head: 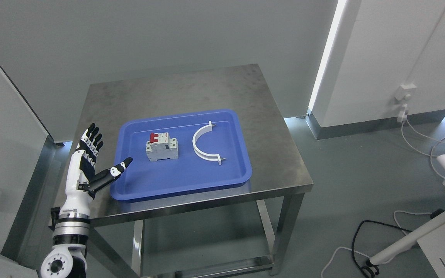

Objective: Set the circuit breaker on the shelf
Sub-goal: 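Reach the left hand toward the grey circuit breaker in the blue tray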

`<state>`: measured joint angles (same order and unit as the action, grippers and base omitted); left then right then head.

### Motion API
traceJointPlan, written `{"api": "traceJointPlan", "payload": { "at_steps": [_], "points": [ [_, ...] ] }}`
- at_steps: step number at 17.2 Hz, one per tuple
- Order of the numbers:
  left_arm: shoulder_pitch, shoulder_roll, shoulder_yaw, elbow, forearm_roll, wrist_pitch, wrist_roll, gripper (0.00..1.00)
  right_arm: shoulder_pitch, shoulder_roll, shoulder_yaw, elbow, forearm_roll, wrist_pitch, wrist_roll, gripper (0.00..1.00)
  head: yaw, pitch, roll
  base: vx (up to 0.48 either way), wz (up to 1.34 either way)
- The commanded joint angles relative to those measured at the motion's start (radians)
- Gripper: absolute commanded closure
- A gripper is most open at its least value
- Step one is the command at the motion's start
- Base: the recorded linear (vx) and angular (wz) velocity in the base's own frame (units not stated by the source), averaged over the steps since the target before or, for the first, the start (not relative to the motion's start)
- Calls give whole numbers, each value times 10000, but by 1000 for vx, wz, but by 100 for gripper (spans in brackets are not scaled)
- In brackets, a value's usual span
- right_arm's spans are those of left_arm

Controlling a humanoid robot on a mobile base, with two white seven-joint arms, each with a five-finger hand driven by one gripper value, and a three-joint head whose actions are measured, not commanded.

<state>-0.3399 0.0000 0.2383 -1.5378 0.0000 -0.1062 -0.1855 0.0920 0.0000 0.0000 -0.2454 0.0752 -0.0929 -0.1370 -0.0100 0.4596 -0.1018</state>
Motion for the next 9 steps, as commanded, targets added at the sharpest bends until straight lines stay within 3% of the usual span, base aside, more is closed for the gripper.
{"api": "traceJointPlan", "payload": {
  "at_steps": [1,4,9],
  "points": [
    [-51,175,-4,38,-276,-12,-107,0,0,-175,199,-1,0,1711,5,0,0,0,0,0,0],
    [-541,175,-464,68,-413,79,-918,0,0,-175,199,-1,0,1711,5,0,0,0,0,0,0],
    [-1921,322,-1232,833,-3491,402,-2177,2,0,-175,199,-1,0,1711,5,0,0,0,0,-1,-2]
  ]
}}
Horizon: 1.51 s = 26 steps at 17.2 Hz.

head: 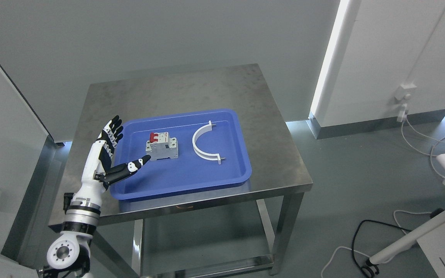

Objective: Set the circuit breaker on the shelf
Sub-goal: 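Reach the left hand toward the grey circuit breaker in the blue tray, then close the left hand fingers around the circuit breaker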

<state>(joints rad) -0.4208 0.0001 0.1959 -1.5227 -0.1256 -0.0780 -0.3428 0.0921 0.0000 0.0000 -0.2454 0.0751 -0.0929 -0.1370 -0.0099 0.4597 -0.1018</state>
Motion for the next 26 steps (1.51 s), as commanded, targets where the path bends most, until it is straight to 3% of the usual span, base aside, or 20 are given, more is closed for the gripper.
{"api": "traceJointPlan", "payload": {
  "at_steps": [1,5,12,18,23,26],
  "points": [
    [-1327,321,-808,867,-2712,196,-849,3,0,-175,199,-1,0,1711,5,0,0,0,0,0,0],
    [-2065,580,-839,1038,-3896,2033,-2641,8,0,-175,199,-1,0,1711,5,0,0,0,0,0,0],
    [-2480,888,-747,1482,-4496,2114,-2370,10,0,-175,199,-1,0,1711,5,0,0,0,0,0,0],
    [-2235,1303,-869,1467,-4512,2069,-2447,32,0,-175,199,-1,0,1711,5,0,0,0,0,0,0],
    [-2020,1303,-1314,1467,-4512,2068,-2462,32,0,-175,199,14,0,1711,5,0,0,0,0,3,-1],
    [-2020,1288,-1345,1467,-4481,2068,-2508,37,0,-175,199,14,0,1711,5,0,0,0,0,-1,23]
  ]
}}
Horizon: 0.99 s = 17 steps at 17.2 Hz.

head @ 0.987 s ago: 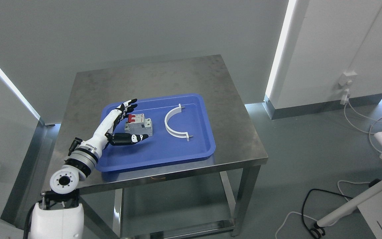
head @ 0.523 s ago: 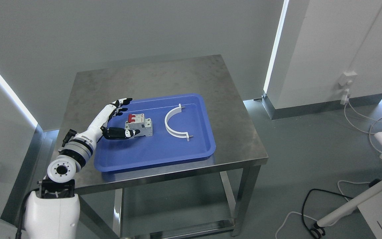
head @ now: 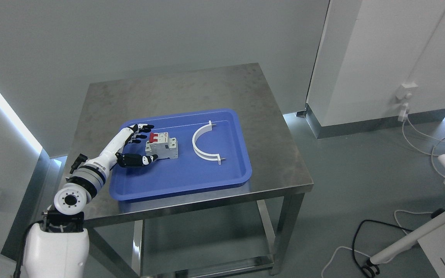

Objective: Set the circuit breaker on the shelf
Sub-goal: 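Close the left hand fingers around the circuit breaker, then lift the circuit breaker out of the tray with the left hand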

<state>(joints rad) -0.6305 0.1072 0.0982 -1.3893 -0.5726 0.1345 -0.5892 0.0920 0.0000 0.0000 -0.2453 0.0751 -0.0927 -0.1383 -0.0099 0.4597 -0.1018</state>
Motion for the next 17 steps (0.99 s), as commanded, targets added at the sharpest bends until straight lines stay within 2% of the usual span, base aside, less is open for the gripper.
{"api": "traceJointPlan", "payload": {
  "at_steps": [1,4,6,7,10,11,13,15,16,17],
  "points": [
    [62,186,-368,134,-12,-86,-135,41,0,-175,199,-1,0,1710,18,0,0,0,0,13,-20],
    [31,140,-231,134,-27,-636,-213,62,0,-175,199,-1,0,1710,18,0,0,0,0,4,-7],
    [47,124,181,164,4,-1524,-152,83,0,-175,199,-1,0,1710,18,0,0,0,0,21,6],
    [32,63,503,164,19,-1939,-136,87,0,-175,199,-1,0,1710,18,0,0,0,0,15,-8],
    [-701,-898,2034,149,568,-2556,260,89,0,-175,199,-1,0,1710,18,0,0,0,0,5,-3],
    [-872,-898,2541,88,1240,-2708,521,89,0,-175,199,-1,0,1710,18,0,0,0,0,0,0],
    [-889,-898,2745,27,2835,-3183,1698,88,0,-175,199,-1,0,1710,18,0,0,0,0,2,9],
    [-767,-898,2807,-233,3805,-3902,3644,87,0,-175,199,-1,0,1710,18,0,0,0,0,9,6],
    [-523,-898,2777,-447,4081,-4347,4184,87,0,-175,199,-1,0,1710,18,0,0,0,0,8,12],
    [-217,-898,2731,-783,4221,-4533,4174,87,0,-175,199,-1,0,1710,18,0,0,0,0,8,12]
  ]
}}
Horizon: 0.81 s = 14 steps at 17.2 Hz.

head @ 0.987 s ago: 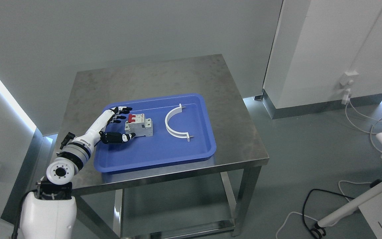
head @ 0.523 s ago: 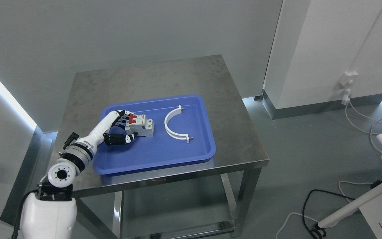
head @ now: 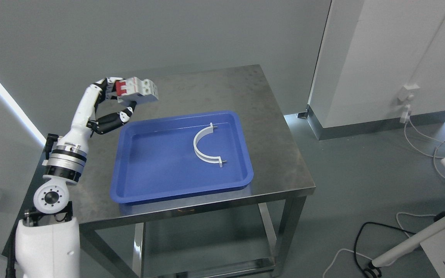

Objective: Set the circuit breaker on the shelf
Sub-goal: 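Lift the circuit breaker out of the tray with the left hand, then hold the breaker raised in the left hand while turning toward the bin shelf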

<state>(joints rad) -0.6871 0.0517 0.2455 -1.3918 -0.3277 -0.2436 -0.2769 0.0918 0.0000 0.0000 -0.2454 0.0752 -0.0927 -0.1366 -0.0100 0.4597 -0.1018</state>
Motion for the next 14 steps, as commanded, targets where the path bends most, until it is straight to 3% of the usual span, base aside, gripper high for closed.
{"api": "traceJointPlan", "payload": {
  "at_steps": [1,6,14],
  "points": [
    [655,-343,1257,-1127,1849,-815,960,87,2,-175,199,-1,0,1710,0,0,0,0,0,-9,32],
    [1731,-343,1287,-2157,2126,-1504,-251,86,2,-175,199,-1,0,1710,0,0,0,0,0,-63,-5],
    [1993,-343,1625,-2849,2111,-862,-329,86,2,-175,199,-1,0,1710,0,0,0,0,0,-265,-15]
  ]
}}
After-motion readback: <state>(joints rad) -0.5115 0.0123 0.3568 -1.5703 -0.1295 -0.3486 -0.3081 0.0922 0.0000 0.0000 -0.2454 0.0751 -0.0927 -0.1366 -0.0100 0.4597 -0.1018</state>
